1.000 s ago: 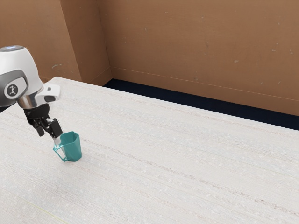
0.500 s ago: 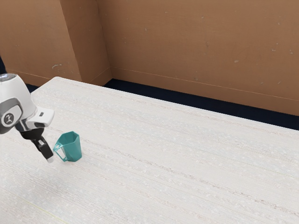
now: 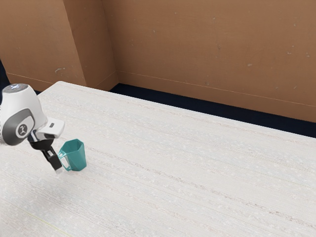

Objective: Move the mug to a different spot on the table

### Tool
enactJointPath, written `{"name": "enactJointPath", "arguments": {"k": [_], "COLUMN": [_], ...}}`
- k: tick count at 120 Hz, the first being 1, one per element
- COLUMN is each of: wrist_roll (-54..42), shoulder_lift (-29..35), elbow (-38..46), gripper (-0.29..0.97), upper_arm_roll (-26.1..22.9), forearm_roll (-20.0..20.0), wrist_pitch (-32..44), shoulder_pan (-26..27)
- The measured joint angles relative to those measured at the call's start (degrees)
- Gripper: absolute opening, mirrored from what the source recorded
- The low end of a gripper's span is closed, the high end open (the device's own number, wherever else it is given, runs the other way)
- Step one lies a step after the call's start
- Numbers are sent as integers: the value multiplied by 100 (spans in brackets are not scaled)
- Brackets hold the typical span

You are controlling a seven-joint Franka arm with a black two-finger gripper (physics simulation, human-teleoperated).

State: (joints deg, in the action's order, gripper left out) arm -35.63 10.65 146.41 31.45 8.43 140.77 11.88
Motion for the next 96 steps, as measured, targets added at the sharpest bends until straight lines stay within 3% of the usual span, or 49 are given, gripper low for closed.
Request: {"name": "enactJointPath", "arguments": {"k": [96], "wrist_roll": [-712], "shoulder_lift": [-883], "elbow": [-556], "gripper": [67], "upper_arm_roll": [107], "forearm_roll": [-790], "wrist_pitch": [52], "shoulder_pan": [41]}}
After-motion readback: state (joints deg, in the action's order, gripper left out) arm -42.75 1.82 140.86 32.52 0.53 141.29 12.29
